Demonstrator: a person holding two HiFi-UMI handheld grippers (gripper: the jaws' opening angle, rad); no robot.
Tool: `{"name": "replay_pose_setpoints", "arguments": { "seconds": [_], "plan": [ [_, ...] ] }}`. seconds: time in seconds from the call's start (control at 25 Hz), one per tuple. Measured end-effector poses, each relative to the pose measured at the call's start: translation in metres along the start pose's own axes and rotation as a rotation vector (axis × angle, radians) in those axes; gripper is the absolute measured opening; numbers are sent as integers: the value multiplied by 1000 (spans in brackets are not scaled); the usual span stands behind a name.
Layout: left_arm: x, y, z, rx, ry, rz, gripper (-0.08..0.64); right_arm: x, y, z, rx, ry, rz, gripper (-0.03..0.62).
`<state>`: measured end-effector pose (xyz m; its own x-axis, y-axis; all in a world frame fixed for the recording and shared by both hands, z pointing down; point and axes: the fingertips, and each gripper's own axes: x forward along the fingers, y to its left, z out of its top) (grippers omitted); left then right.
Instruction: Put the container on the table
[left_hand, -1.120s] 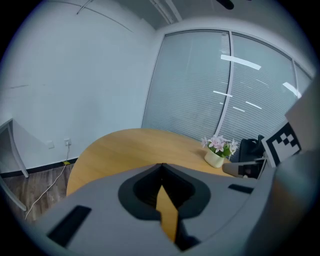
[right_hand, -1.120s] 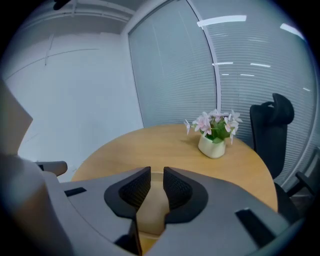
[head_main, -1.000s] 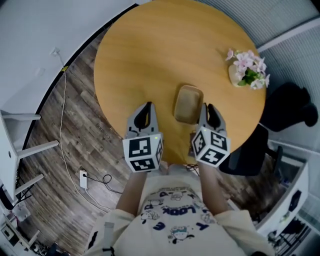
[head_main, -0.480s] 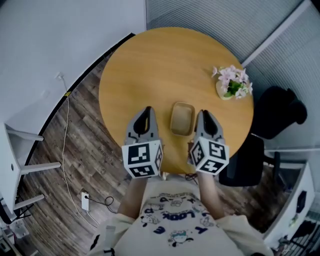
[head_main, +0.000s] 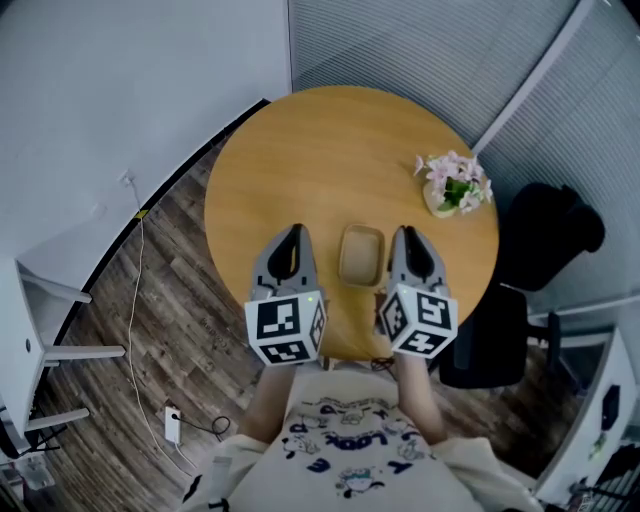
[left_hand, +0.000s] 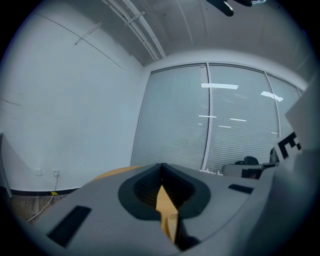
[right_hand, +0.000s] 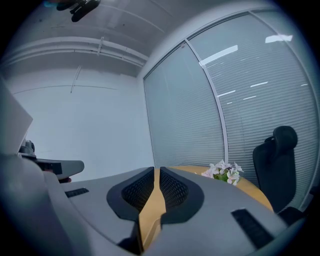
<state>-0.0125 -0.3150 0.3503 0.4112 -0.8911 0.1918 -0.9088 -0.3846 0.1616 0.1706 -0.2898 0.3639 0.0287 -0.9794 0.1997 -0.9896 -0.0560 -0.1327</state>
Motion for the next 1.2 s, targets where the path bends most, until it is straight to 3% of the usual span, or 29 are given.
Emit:
{"name": "replay_pose_setpoints", "arguments": {
  "seconds": [0.32,1.2],
  "plan": [
    [-2,-5,14,19,-33,-10,3,0,3,8,-9,-27,12,35],
    [7,-9,13,19,-22,-13,3,9,0,9,6,-16,38,35]
  ]
}}
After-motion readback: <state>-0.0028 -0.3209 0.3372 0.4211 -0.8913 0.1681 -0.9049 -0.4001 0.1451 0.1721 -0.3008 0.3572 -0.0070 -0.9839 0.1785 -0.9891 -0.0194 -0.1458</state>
